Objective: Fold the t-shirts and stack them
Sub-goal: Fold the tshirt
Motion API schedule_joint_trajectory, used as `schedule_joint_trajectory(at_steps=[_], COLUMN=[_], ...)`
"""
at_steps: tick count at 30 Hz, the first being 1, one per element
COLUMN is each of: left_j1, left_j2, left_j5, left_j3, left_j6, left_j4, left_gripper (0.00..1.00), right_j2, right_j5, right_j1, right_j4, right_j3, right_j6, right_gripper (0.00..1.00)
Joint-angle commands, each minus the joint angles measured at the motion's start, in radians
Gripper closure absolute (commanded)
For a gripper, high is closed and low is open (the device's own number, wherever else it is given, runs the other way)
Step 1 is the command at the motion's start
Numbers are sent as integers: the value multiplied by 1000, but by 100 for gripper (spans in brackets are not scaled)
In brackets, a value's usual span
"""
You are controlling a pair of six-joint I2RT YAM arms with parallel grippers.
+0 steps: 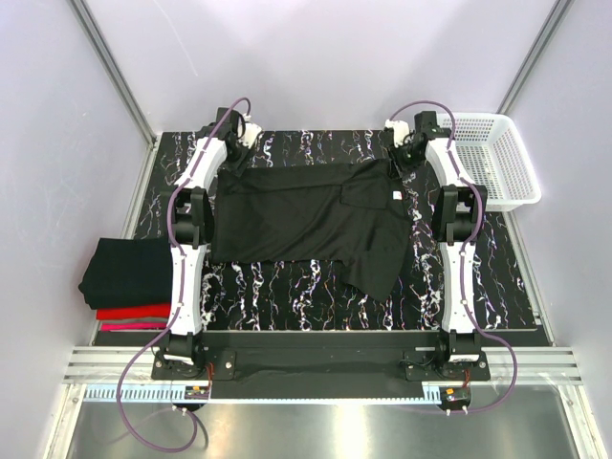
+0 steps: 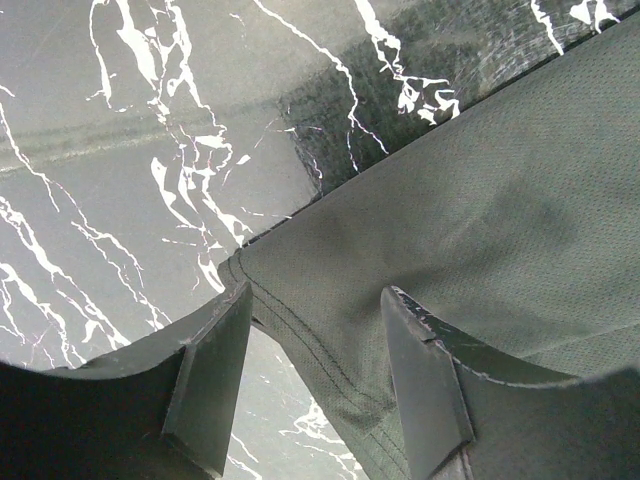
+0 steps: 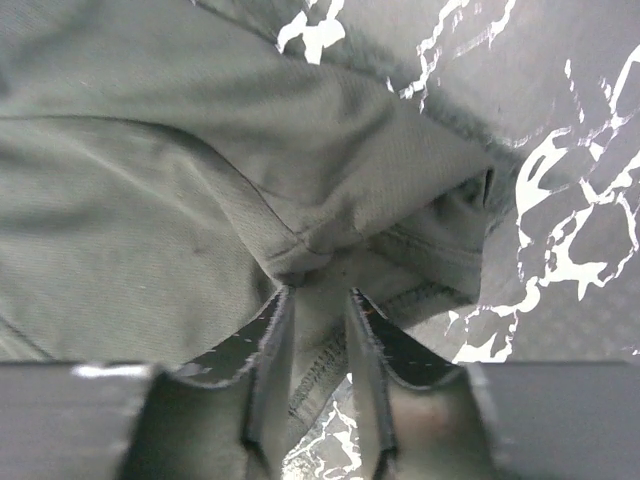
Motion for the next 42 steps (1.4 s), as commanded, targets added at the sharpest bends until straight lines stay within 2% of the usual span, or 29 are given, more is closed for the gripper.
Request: schedule_joint_trajectory(at_steps=[1, 6, 10, 11, 17, 25, 31, 42], left_j1=[8, 13, 13, 13, 11, 8, 8, 7], left_j2=[-66, -70, -67, -67, -89, -81, -54, -15], left_j5=[-17, -6, -1, 0, -20, -41, -81, -87], left_j3=[-6, -13, -16, -29, -104, -114, -95, -59], left_j6=[13, 19, 16, 16, -10, -5, 15, 22], left_j4=[28, 40, 45, 44, 42, 42, 44, 57], left_gripper=[41, 41, 41, 41, 42, 42, 42, 41], right_j2=[-106, -171, -206, -206, -80, 59, 66, 58], right_j5=[64, 99, 58, 40, 26, -55, -120, 53], right_j1=[-2, -2, -7, -7, -8, -2, 16, 15], right_j4=[7, 4, -17, -16, -19, 6, 21, 20], right_j3=[-30, -103, -51, -19, 149, 275, 243, 109], right_j6=[-19, -47, -32, -27, 25, 85, 85, 13], right_gripper=[69, 69, 65, 60, 53, 56, 57, 59])
